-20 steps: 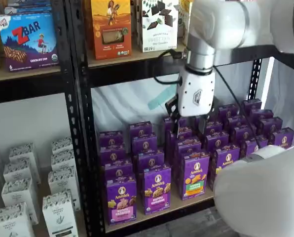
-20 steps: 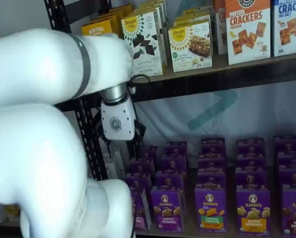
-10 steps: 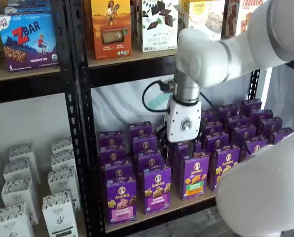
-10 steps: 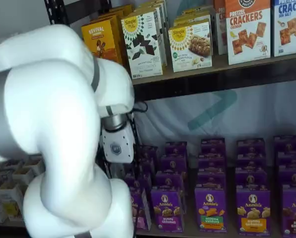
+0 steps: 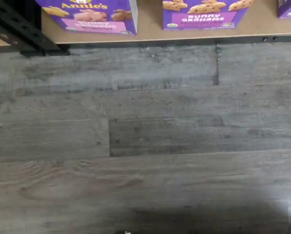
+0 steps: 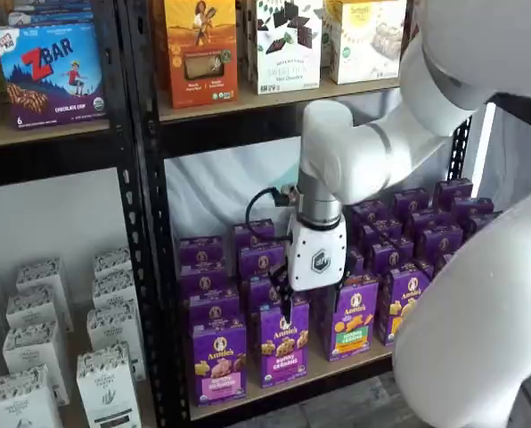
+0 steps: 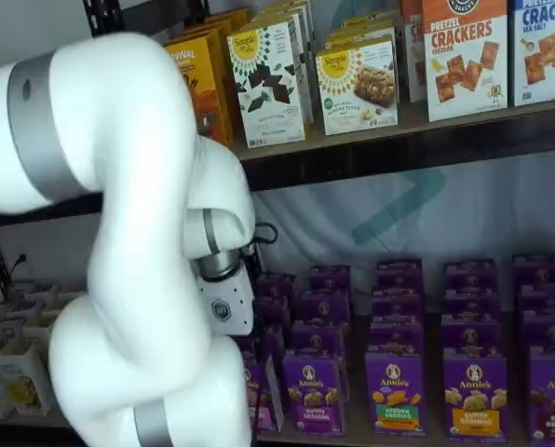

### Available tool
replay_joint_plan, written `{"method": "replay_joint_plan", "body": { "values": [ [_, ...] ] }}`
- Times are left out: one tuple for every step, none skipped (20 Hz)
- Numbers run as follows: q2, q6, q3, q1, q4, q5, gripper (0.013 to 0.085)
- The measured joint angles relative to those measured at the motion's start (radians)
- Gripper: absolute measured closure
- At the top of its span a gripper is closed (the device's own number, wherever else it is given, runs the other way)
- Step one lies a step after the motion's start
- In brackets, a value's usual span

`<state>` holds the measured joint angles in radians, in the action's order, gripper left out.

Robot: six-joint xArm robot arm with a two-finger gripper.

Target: Pick up the purple box with a pink patch in the middle, on the bottom shelf, the first box from the left

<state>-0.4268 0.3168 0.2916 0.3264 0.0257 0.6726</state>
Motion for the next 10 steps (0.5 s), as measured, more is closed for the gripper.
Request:
{"method": "replay_joint_plan", "body": {
  "values": [
    [0.036,0.012,0.005,0.005,-0.009,-0.026,0.013],
    [0.064,0.023,0.008,0.01,-0.019,-0.05,0.013],
    [0.101,0.034,0.013,0.015,-0.025,-0.082,0.013],
    [0.127,0.037,0.014,0.019,-0.025,-0.111,0.013],
    [0.153,0.044,0.016,0.024,-0.028,-0.14,0.013],
    [0.18,0.054,0.019,0.029,-0.033,-0.167,0.013],
    [0.204,0.066,0.024,0.034,-0.043,-0.184,0.013],
    [0.235,0.075,0.032,0.041,-0.046,-0.203,0.013],
    [0.261,0.076,0.038,0.047,-0.041,-0.22,0.013],
    [0.292,0.078,0.046,0.054,-0.034,-0.241,0.013]
  ]
}}
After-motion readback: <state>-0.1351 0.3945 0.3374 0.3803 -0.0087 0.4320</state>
